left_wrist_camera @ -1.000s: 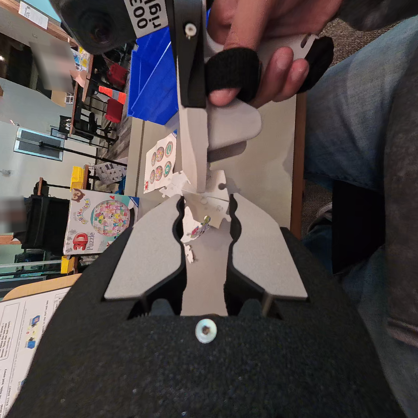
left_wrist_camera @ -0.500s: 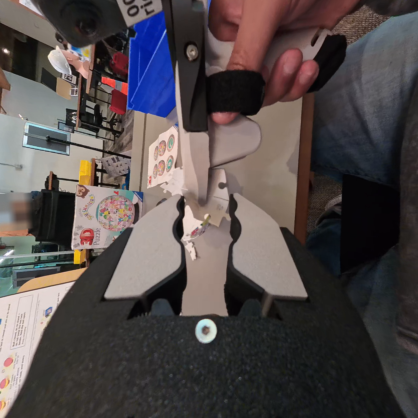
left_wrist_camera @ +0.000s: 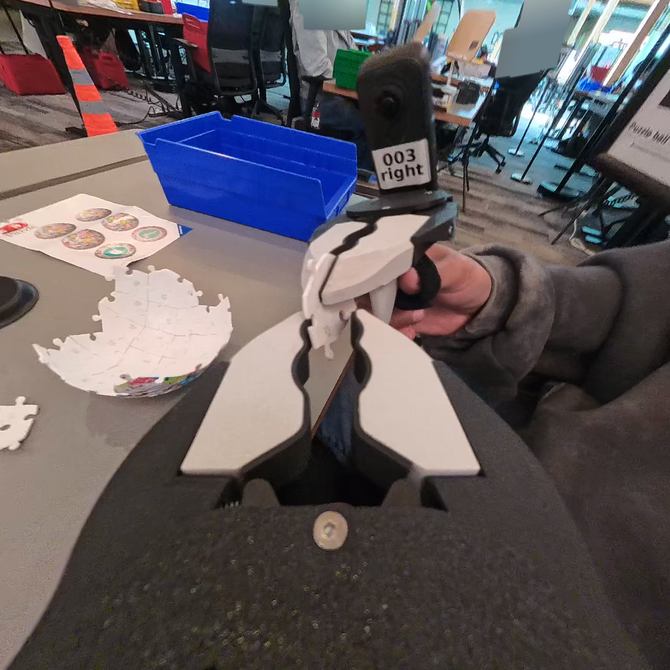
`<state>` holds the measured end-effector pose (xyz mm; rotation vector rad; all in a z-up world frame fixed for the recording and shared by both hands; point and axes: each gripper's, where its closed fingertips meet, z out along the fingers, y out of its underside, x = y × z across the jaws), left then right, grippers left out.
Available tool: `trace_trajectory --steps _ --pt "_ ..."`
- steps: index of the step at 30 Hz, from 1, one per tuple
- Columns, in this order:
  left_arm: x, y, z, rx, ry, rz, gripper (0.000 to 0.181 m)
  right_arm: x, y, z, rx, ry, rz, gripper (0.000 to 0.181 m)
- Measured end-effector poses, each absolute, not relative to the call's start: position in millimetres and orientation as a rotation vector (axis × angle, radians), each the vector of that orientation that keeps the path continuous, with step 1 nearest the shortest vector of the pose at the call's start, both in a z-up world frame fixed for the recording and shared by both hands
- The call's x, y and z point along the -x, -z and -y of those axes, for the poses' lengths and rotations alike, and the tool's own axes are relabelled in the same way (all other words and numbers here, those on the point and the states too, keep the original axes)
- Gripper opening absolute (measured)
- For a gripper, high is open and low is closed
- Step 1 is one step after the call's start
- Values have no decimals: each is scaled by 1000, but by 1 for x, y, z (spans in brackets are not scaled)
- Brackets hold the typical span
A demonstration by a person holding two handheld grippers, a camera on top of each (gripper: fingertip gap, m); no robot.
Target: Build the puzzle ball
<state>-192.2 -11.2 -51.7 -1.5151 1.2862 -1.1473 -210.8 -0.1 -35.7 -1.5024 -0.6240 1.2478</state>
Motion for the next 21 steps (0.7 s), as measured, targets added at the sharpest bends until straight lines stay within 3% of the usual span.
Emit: trace_trajectory --steps 6,15,18,21 --pt "196 51 8 1581 1283 -1220 3 214 35 -1 1480 -1180 633 6" --pt "200 45 6 1593 1419 -1171 2 193 37 -7 1481 -1077 632 19" --pt "197 50 8 1605 1419 -1186 2 201 37 1 1467 -1113 691 5" --pt "197 53 7 1628 1424 -1177 2 201 40 0 1486 -1058 708 3"
